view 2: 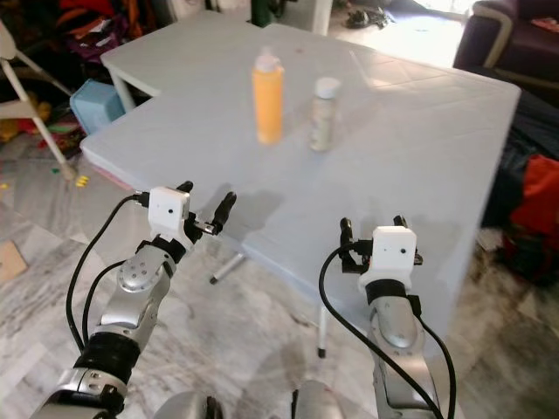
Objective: Restocking fridge
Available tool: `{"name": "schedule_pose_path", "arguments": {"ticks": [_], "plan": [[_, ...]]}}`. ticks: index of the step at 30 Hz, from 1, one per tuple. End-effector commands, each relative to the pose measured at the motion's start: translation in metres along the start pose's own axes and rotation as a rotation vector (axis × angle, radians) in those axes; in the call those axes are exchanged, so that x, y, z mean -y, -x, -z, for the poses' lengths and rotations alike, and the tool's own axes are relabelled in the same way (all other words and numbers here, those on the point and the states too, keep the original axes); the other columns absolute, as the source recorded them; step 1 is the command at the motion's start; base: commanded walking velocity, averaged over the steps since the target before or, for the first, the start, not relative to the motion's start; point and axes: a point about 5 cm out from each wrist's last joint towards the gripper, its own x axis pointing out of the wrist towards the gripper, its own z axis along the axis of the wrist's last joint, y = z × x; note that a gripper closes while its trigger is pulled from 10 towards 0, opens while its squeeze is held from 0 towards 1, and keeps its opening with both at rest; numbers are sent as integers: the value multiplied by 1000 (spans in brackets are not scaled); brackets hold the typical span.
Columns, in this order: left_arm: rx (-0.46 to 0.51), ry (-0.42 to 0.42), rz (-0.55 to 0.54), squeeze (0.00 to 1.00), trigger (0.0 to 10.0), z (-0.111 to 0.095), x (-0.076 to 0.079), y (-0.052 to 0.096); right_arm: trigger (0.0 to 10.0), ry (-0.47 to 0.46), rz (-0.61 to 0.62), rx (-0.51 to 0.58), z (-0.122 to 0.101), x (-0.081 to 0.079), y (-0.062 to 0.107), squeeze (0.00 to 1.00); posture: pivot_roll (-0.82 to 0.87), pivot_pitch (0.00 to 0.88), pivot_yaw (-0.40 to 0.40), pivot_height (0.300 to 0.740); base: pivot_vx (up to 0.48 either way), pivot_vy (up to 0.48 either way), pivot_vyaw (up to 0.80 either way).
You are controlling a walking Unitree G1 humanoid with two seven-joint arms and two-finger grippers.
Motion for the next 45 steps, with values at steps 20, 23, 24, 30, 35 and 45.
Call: {"name": "schedule_pose_path", "arguments": {"ticks": [20, 23, 24, 30, 35, 45], "plan": [[42, 17, -29, 0, 10000, -7, 1, 0, 10000, 67, 16, 80, -16, 6, -9, 0, -113, 105, 23, 740, 415, 116, 0], [47, 28, -27, 0, 10000, -7, 1, 0, 10000, 71, 21, 80, -15, 7, -8, 0, -113, 105, 22, 740, 466, 0, 0], [45, 32, -29, 0, 10000, -7, 1, 1, 10000, 71, 22, 80, -15, 7, -8, 0, -113, 105, 22, 740, 469, 0, 0], [66, 54, -34, 0, 10000, -9, 1, 2, 10000, 68, 14, 73, -12, 2, -5, 0, -110, 108, 22, 740, 196, 0, 0], [66, 53, -33, 0, 10000, -9, 2, 4, 10000, 68, 8, 72, -12, 0, -4, 0, -108, 113, 20, 740, 0, 0, 0], [56, 48, -36, 0, 10000, -9, -2, 7, 10000, 104, 65, 175, -40, 10, -23, 0, -93, 126, 25, 740, 0, 0, 0]]}}
